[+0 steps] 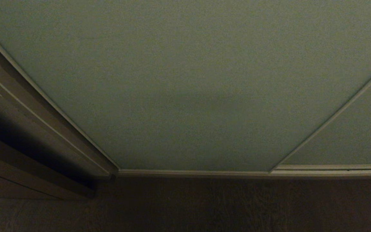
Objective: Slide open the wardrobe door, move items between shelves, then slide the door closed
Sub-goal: Open the door
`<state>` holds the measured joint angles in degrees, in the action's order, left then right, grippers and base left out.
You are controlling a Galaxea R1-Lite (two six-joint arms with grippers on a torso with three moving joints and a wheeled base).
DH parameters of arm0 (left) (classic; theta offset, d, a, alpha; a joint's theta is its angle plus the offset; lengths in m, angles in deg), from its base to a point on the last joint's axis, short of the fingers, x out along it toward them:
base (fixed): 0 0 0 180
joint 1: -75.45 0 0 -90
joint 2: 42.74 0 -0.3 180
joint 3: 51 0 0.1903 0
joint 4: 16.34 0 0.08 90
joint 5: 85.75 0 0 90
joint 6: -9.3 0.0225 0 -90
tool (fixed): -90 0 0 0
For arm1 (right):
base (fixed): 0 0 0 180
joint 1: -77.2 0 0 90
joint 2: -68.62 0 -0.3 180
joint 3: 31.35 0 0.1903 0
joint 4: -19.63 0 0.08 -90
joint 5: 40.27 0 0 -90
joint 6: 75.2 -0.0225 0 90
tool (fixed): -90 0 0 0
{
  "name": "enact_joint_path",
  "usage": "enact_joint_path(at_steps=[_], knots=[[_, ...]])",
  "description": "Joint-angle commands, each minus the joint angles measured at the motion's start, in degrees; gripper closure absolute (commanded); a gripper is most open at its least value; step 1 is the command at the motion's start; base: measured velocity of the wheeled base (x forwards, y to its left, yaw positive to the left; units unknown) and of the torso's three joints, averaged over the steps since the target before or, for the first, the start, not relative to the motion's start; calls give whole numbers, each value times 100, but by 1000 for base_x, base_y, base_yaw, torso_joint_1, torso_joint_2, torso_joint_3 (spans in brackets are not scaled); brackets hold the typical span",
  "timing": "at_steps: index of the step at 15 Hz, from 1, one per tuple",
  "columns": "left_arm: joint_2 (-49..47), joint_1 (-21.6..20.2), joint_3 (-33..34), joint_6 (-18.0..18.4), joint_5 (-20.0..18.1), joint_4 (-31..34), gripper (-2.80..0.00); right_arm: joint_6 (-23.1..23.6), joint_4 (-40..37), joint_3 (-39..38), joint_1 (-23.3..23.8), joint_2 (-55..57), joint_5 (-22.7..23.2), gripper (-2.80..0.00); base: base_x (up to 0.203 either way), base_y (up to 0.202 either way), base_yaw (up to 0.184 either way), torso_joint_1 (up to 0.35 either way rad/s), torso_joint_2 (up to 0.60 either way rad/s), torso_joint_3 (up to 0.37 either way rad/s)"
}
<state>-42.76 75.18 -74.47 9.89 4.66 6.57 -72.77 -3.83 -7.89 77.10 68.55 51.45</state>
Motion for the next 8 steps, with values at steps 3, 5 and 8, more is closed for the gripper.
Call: enact_joint_path(at_steps=[3, 5, 8], knots=[[2, 0, 1, 2, 2, -6, 0, 3, 1, -1, -5, -1, 3, 0, 0, 0, 0, 0, 0, 0], [2, -2, 3, 2, 2, -6, 0, 3, 1, -1, 1, -1, 3, 0, 0, 0, 0, 0, 0, 0], [2, -8, 1, 2, 2, -5, 0, 3, 1, -1, 1, -1, 3, 0, 0, 0, 0, 0, 0, 0]])
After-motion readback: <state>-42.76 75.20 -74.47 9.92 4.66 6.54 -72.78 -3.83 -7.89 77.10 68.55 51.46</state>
